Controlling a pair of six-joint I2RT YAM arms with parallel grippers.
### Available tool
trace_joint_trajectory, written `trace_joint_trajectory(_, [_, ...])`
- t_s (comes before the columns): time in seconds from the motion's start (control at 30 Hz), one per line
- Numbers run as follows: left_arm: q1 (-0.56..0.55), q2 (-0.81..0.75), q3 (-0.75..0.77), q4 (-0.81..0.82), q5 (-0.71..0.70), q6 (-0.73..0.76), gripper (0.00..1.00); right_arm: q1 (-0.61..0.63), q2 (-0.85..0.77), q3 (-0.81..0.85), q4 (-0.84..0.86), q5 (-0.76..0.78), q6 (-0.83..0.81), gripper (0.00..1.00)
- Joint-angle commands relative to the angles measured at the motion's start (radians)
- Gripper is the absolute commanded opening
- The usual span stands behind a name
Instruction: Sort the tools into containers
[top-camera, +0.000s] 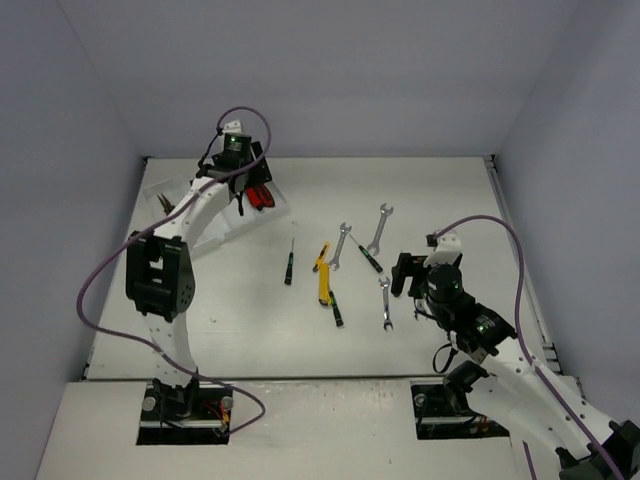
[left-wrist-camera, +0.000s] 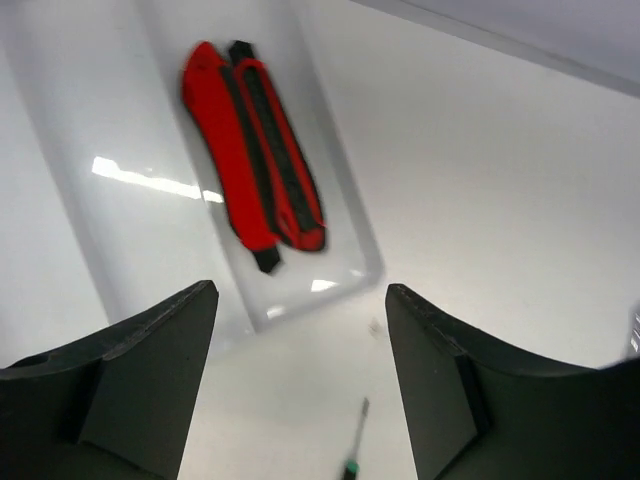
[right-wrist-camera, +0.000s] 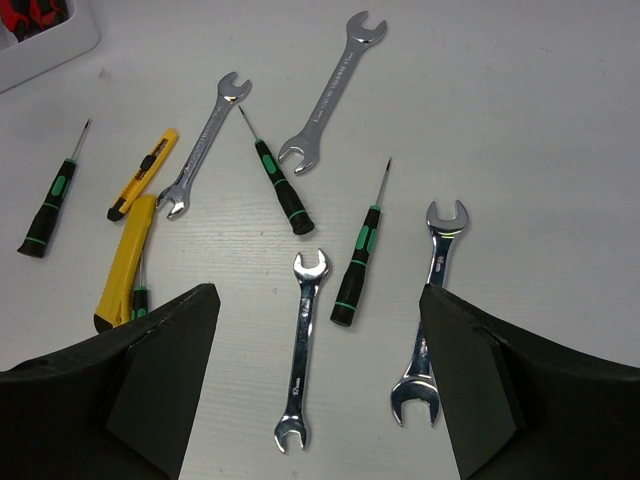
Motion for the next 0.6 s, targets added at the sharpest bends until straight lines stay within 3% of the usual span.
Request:
trace_joint_trajectory(0.0, [-0.169, -0.133, -0.116, -0.059, 0.058, 0.045, 0.66, -0.006, -0.032, 0.031, 0.049, 0.012, 0.004, 0.79])
trace_joint_trajectory(0.23, [-0.336, -0.158, -0.306, -0.071, 0.190, 0.011, 0.63, -0.006, -0.077, 0.012, 0.048, -0.005, 0.026, 0.79])
trace_joint_trajectory(0.4, [-0.437, -0.132, -0.389, -0.066, 0.154, 0.006, 0.59, -0.006, -0.096, 0.004, 0.049, -0.011, 0.030, 0.79])
trace_joint_trajectory(0.57, [-0.463, -0.090, -0.415, -0.041, 0.166, -0.024, 0.55, -0.004, -0.089, 0.004, 0.049, -0.013, 0.034, 0.79])
